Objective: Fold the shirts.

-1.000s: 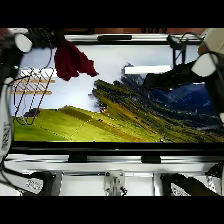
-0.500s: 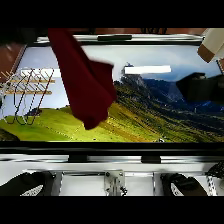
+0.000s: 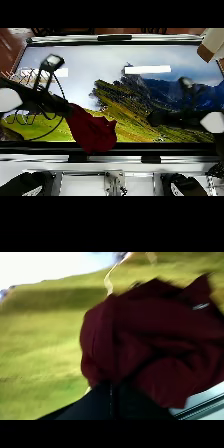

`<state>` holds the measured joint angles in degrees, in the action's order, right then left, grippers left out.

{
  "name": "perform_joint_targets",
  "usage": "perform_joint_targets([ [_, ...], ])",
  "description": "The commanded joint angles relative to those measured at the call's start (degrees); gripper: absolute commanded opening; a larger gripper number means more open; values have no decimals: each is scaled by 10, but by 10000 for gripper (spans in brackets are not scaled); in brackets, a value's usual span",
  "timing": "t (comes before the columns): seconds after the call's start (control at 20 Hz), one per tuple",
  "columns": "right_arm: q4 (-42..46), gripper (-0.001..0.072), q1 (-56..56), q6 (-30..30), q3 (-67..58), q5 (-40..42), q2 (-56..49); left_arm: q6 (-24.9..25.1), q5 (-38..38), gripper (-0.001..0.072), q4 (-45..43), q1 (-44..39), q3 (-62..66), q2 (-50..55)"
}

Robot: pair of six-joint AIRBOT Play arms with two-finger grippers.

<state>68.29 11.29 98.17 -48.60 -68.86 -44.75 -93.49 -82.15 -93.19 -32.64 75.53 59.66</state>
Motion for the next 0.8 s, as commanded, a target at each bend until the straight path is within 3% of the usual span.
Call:
perform_joint_targets([
  [0.0, -145, 665, 13, -35, 124, 110, -64, -9, -8, 34, -67, -1, -94, -2],
  [0.15, -170, 665, 87, -43, 126, 158, -152, -9, 3, 34, -67, -1, -97, -2],
  [0.35, -290, 665, 190, -108, 126, 214, -247, -14, 22, 34, -67, -1, -97, -2],
  [0.5, -370, 665, 237, -170, 126, 236, -275, -18, 31, 34, -64, -1, -98, -2],
  [0.7, -381, 659, 253, -168, 126, 280, -276, -18, 51, 34, -63, -1, -98, -1],
  [0.75, -381, 584, 253, -167, 126, 291, -276, -18, 56, 34, -63, -1, -98, -1],
])
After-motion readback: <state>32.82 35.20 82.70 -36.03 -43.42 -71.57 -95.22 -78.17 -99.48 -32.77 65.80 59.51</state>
